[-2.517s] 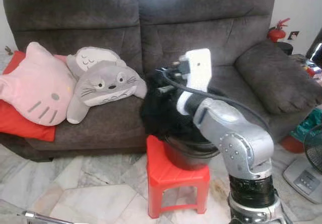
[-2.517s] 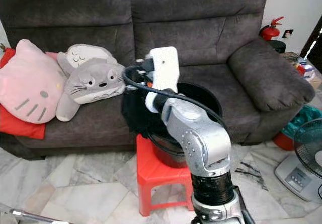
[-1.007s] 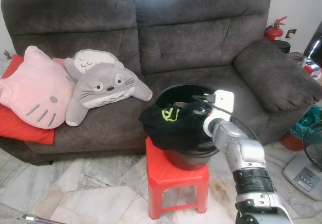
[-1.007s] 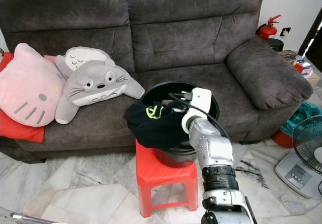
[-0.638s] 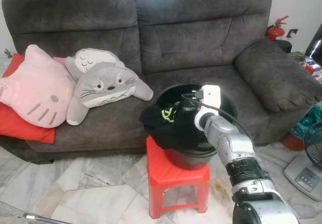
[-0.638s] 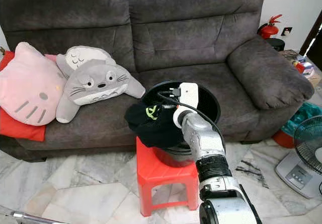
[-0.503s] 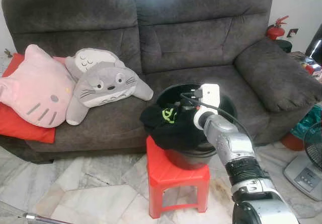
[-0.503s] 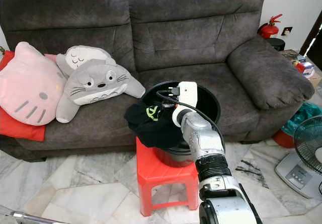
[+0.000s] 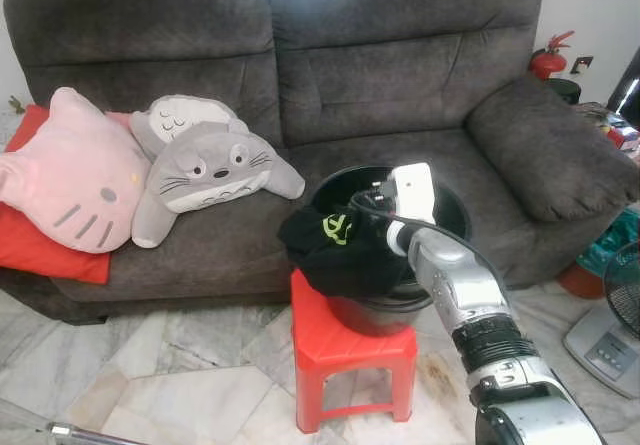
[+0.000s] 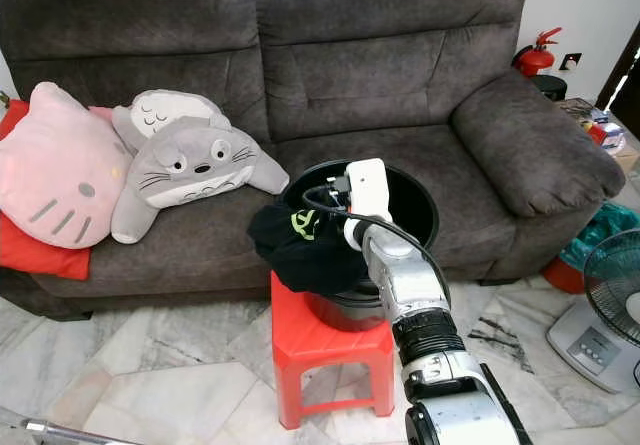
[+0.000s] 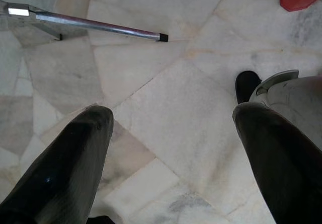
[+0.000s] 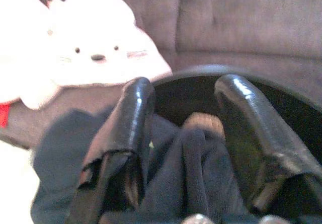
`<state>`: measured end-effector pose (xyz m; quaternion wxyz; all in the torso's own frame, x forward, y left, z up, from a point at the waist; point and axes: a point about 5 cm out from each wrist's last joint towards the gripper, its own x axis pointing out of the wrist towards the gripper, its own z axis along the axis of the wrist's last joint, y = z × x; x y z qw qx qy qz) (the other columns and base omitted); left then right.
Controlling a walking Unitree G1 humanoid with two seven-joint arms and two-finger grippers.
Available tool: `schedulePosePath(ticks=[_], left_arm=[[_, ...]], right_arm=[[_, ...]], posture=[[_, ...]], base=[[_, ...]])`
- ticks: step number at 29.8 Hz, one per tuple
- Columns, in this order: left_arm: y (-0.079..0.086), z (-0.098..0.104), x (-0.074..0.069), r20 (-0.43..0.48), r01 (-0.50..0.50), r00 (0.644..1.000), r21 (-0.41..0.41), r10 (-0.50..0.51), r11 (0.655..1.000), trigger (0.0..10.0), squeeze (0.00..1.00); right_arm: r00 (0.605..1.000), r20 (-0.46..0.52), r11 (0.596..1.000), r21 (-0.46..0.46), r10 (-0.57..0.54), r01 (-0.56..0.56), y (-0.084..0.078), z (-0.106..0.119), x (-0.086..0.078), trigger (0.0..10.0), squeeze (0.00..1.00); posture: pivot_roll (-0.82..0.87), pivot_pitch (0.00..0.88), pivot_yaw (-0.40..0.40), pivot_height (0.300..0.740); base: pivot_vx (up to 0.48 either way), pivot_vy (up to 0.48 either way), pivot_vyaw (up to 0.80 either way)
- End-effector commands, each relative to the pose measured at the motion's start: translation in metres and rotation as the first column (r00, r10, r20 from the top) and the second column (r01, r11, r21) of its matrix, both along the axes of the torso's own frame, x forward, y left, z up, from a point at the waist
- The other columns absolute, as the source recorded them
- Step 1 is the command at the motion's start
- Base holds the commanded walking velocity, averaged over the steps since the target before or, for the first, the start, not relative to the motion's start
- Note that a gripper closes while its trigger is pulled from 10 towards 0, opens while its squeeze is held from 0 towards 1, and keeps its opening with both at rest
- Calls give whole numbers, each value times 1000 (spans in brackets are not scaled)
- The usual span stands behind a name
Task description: Hang hanger
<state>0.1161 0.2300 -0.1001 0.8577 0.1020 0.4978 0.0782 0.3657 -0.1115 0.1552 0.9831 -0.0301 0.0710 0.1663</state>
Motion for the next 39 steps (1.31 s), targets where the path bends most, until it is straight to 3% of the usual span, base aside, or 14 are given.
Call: schedulePosePath(ticks=[1,6,7,8,10,14,17,27,32,33,35,37,38,39], left_arm=[[3,0,-2,-5,-4,1000,13,5,1000,10000,0],[3,0,-2,-5,0,1000,13,0,1000,10000,0],[3,0,-2,-3,-2,1000,12,2,1000,10000,0],[3,0,-2,-3,-3,1000,12,3,1000,10000,0],[3,0,-2,-2,-5,1000,13,5,1000,10000,0],[4,0,-2,-4,-5,1000,15,5,1000,10000,0],[4,0,-2,-5,-2,1000,15,2,1000,10000,0],[3,0,-2,-7,-6,1000,14,6,1000,10000,0],[3,0,-2,-7,-7,1000,14,7,1000,10000,0],[3,0,-3,-8,-6,1000,15,6,1000,10000,0],[3,0,-3,-8,-6,1000,15,6,1000,10000,0],[3,0,-3,-9,-7,1000,16,7,1000,10000,0],[3,0,-3,-8,-9,1000,16,9,1000,10000,0],[3,0,-3,-8,-9,1000,16,9,1000,10000,0]], right_arm=[[999,28,999,-4,32,-32,5,5,-2,10000,1000],[995,88,998,-31,50,-47,1,10,-16,10000,1000],[986,137,990,-112,101,-86,1,11,-27,10000,686],[981,149,985,-141,122,-101,2,11,-30,10000,165],[964,178,959,-241,195,-150,3,11,-39,10000,0],[855,179,798,-489,486,-352,14,12,-74,10000,0],[840,154,764,-523,521,-378,14,13,-83,10000,0],[856,-56,552,-742,514,-380,-13,-30,-100,10000,0],[856,-74,529,-758,512,-382,-15,-33,-101,10000,0],[852,-99,462,-805,515,-372,-16,-48,-95,10000,0],[846,-113,432,-820,521,-375,-16,-55,-92,10000,0],[836,-139,413,-819,531,-398,-14,-66,-92,10000,110],[834,-163,406,-814,527,-416,-14,-74,-92,10000,945],[834,-163,406,-814,527,-416,-14,-74,-92,10000,945]], posture=[[-175,0,78,740],[-183,0,73,740],[-179,0,72,740],[-179,0,72,740],[-184,0,71,740],[-197,0,73,740],[-197,0,73,740],[-201,0,69,740],[-201,0,69,740],[-193,0,69,740],[-193,0,69,740],[-190,0,67,740],[-187,0,65,740],[-187,0,65,740]], base=[[0,0,0],[0,0,0],[0,0,0],[0,0,0],[0,0,0],[0,0,0],[0,0,0],[0,0,0],[0,0,0],[0,0,0],[0,0,0],[0,0,0],[0,0,0],[0,0,0]])
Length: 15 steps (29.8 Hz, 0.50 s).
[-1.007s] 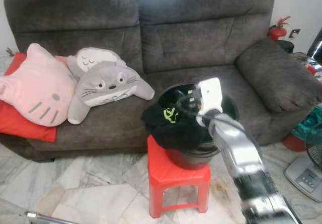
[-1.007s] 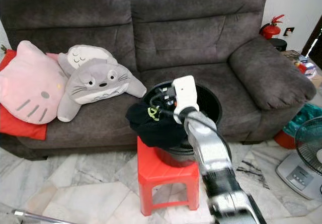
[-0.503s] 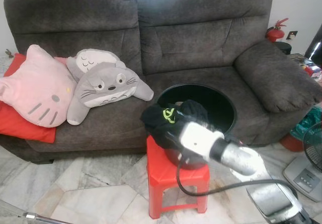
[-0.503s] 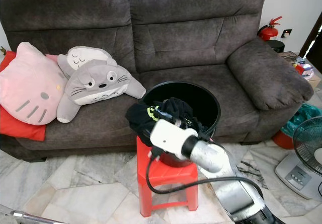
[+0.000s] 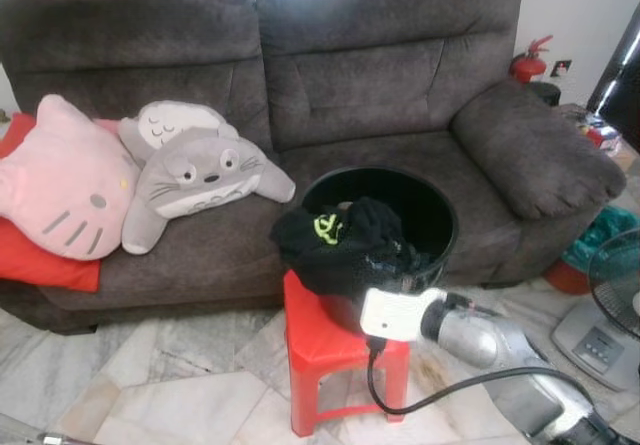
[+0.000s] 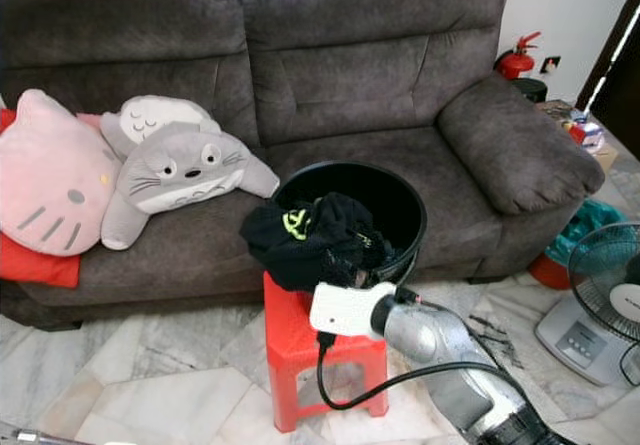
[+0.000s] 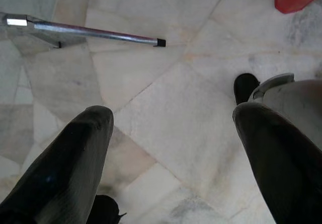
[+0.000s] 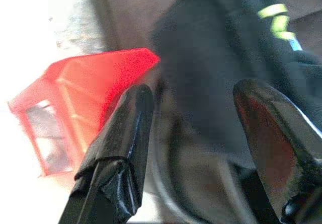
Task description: Hang hanger
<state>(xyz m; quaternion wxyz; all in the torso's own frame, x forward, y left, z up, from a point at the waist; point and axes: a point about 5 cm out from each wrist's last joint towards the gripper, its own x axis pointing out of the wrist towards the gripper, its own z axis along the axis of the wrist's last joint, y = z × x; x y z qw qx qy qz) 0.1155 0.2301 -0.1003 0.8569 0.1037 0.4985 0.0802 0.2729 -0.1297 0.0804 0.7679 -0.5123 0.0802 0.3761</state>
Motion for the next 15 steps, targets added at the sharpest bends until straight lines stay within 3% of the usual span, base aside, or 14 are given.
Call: schedulePosePath(ticks=[1,2,3,4,5,15], left_arm=[[3,0,-3,-6,-9,1000,11,9,1000,10000,0],[3,0,-3,-6,-9,1000,11,9,1000,10000,0],[3,0,-3,-6,-11,1000,11,11,1000,10000,0],[3,0,-3,-5,-12,1000,11,12,1000,10000,0],[3,0,-3,-5,-12,1000,11,12,1000,10000,0],[4,0,-2,-3,-18,1000,14,18,1000,10000,0]], right_arm=[[1000,-5,999,-29,19,-19,3,-7,0,10000,1000],[1000,-10,999,-45,19,-20,2,-10,0,10000,1000],[999,-11,998,-63,30,-31,1,-14,-1,10000,745],[999,-10,996,-78,43,-44,1,-17,-1,10000,745],[999,-7,996,-76,42,-43,2,-18,-1,10000,0],[996,92,999,-45,6,-2,5,-16,11,10000,0]], posture=[[-187,0,65,740],[-185,0,64,740],[-185,0,64,740],[-185,0,64,740],[-183,0,65,740],[-180,0,65,740]], base=[[0,0,0],[0,0,0],[0,0,0],[0,0,0],[0,0,0],[0,0,0]])
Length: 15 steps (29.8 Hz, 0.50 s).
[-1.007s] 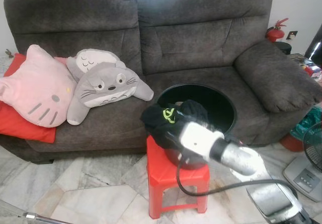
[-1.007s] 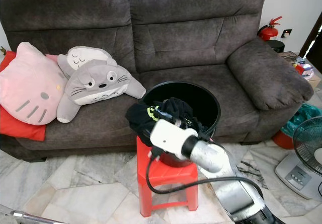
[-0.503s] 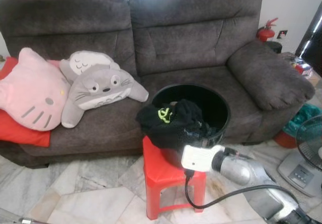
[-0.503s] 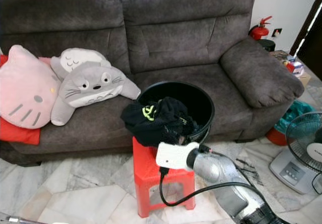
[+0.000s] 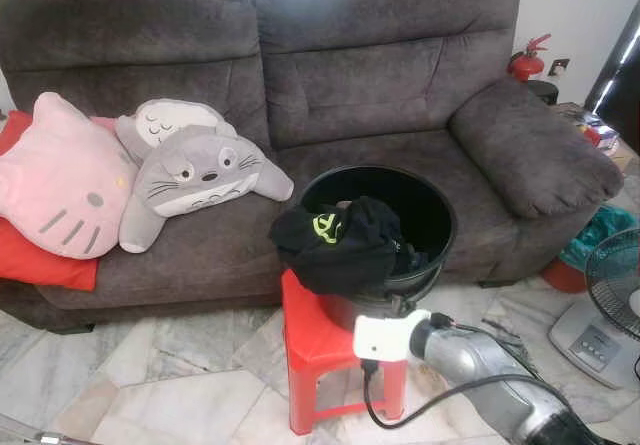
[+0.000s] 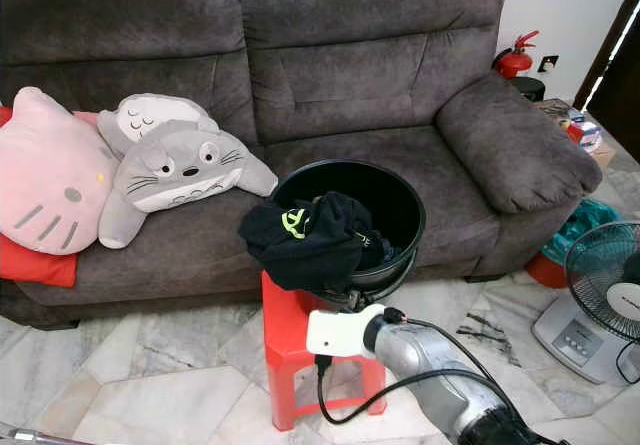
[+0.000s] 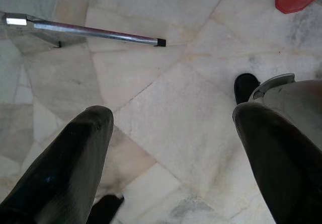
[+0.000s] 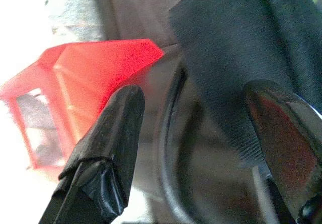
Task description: Hang hanger
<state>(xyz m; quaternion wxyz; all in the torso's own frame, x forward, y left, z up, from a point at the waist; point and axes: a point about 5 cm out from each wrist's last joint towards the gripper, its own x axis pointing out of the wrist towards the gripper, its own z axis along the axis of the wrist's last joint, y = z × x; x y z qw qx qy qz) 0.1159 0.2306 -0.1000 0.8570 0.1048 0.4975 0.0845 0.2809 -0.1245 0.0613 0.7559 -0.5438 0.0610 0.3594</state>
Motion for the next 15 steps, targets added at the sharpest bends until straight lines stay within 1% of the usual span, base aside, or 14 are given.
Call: schedulePosePath(ticks=[1,6,9,13,14,15], left_arm=[[3,0,-3,-5,-12,1000,9,12,1000,10000,0],[3,0,-2,-4,-13,1000,10,13,1000,10000,0],[3,0,-2,-4,-13,1000,9,13,1000,10000,0],[3,0,-2,-4,-12,1000,9,12,1000,10000,0],[4,0,-2,-4,-12,1000,10,12,1000,10000,0],[4,0,-2,-4,-12,1000,10,12,1000,10000,0]], right_arm=[[998,53,1000,10,-16,15,-1,5,7,10000,0],[995,95,999,32,-29,26,-2,8,10,10000,0],[995,89,999,3,-40,40,-5,5,10,10000,0],[995,90,999,-3,-48,48,-7,3,10,10000,0],[993,97,997,-18,-72,74,-11,0,11,10000,0],[993,97,997,-18,-72,74,-11,0,11,10000,0]], posture=[[-180,0,65,740],[-181,0,66,740],[-180,0,67,740],[-180,0,67,740],[-180,0,67,740],[-180,0,67,740]], base=[[0,0,0],[0,0,0],[0,0,0],[0,0,0],[0,0,0],[0,0,0]])
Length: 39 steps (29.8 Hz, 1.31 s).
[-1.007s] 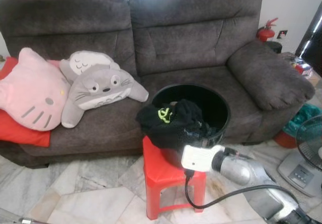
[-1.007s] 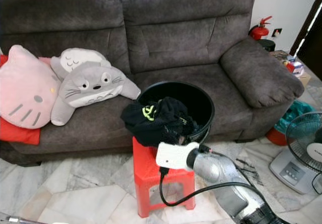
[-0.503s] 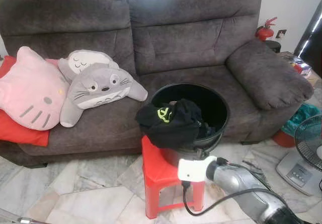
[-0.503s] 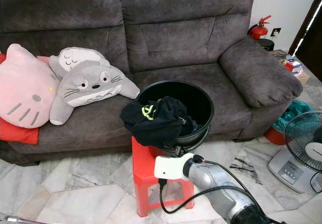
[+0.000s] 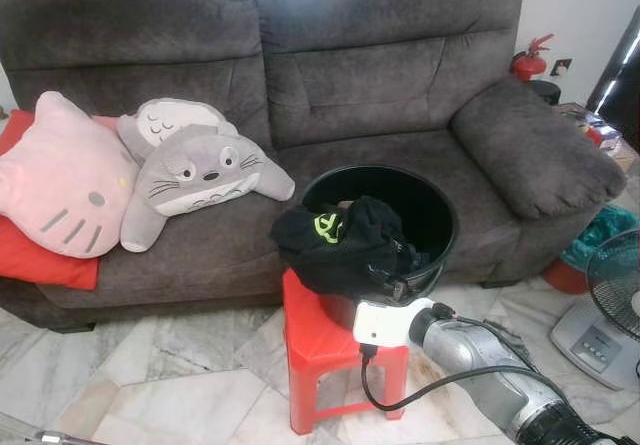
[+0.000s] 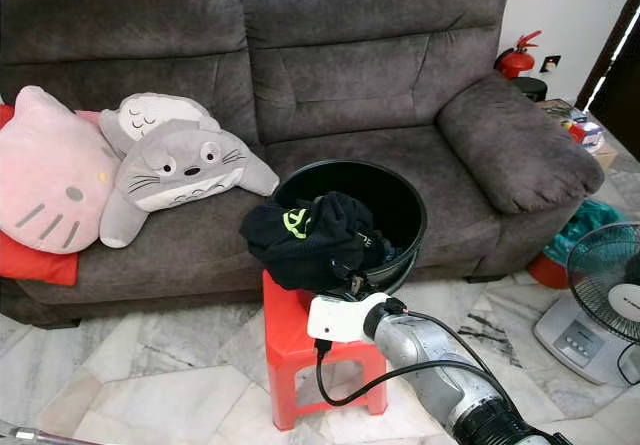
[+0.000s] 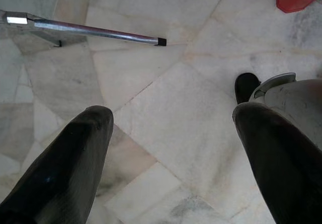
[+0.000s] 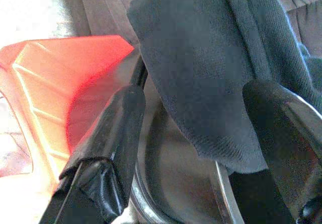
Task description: Hang hanger
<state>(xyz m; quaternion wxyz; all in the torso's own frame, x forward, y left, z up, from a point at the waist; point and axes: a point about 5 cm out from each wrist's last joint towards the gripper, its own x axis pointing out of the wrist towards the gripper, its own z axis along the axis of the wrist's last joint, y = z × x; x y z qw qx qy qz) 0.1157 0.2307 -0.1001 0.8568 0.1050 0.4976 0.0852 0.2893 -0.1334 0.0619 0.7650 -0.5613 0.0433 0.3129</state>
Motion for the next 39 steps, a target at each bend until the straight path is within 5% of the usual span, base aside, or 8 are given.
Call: schedulePosePath(ticks=[1,15,16,17,19,39], left_arm=[[3,0,-2,-4,-11,1000,8,11,1000,10000,0],[4,0,-2,0,-15,1000,17,15,1000,10000,0],[4,0,-2,0,-15,1000,18,15,1000,10000,0],[4,0,-2,0,-15,1000,18,15,1000,10000,0],[4,0,-2,1,-15,1000,19,15,1000,10000,0],[4,1,-2,2,-14,1000,23,14,1000,10000,0]], right_arm=[[1000,8,1000,-13,-20,20,-3,0,2,10000,0],[996,76,999,15,-37,36,0,6,10,10000,0],[997,73,999,19,-30,29,1,6,9,8353,0],[997,71,999,20,-26,25,2,6,9,8353,0],[997,69,1000,28,-15,13,3,6,8,0,0],[997,77,999,37,-26,23,4,6,9,0,0]], posture=[[-180,0,67,740],[-177,0,67,740],[-177,0,67,740],[-177,0,67,740],[-178,0,67,740],[-175,0,69,740]], base=[[0,0,0],[0,0,0],[0,0,0],[0,0,0],[0,0,0],[0,0,0]])
